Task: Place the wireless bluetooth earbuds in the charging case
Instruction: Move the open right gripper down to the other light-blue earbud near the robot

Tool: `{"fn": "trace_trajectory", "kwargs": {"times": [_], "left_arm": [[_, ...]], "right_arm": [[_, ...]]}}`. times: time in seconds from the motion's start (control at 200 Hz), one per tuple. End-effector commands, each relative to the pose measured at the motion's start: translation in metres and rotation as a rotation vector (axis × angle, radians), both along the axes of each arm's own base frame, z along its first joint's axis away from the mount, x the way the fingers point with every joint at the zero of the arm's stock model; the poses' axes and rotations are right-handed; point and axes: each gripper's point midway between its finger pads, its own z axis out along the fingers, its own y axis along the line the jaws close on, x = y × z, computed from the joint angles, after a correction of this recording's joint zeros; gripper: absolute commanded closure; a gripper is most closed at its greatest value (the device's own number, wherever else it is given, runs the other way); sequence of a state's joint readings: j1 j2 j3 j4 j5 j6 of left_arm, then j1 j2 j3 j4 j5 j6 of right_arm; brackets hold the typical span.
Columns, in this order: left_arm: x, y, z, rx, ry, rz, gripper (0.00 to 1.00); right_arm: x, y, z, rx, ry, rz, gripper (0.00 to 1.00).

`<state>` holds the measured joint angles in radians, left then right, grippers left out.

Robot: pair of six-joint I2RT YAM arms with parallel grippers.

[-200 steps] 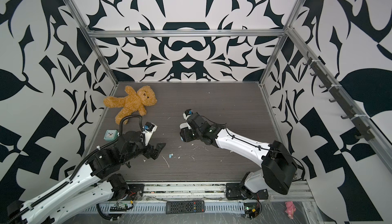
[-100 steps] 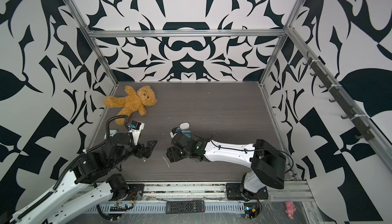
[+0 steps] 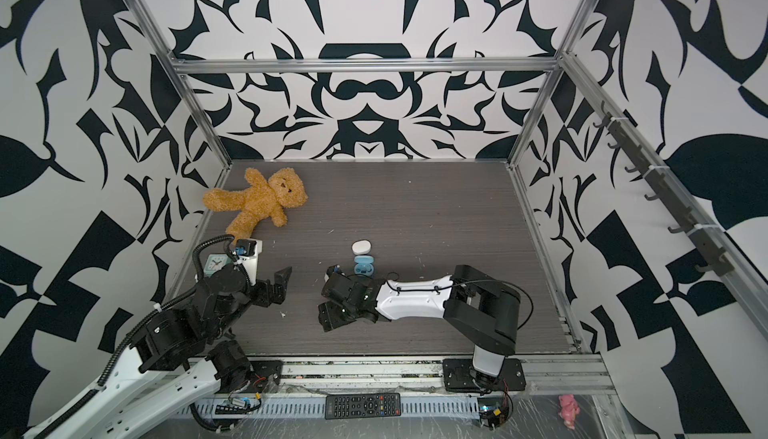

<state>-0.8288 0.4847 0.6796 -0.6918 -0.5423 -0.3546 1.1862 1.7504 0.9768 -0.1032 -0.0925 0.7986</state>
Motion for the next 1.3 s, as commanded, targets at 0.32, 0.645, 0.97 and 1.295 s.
{"fn": "trace_trajectory", "kwargs": {"times": [0.32, 0.645, 0.97, 1.295], "left_arm": [[0.006, -0.005, -0.011, -0.003, 0.039, -0.012, 0.01], [0.006, -0.008, -0.012, -0.006, 0.045, -0.023, 0.01], [0.006, -0.009, -0.013, -0.01, 0.048, -0.029, 0.01], [0.006, -0.01, -0.013, -0.013, 0.047, -0.035, 0.01]], "right_arm": [[0.005, 0.029, 0.01, 0.057, 0.006, 0.005, 0.23], [0.005, 0.041, 0.009, 0.082, 0.029, 0.011, 0.22], [0.012, 0.055, 0.018, 0.143, 0.013, -0.011, 0.22], [0.014, 0.054, 0.04, 0.185, -0.027, -0.006, 0.25]]}}
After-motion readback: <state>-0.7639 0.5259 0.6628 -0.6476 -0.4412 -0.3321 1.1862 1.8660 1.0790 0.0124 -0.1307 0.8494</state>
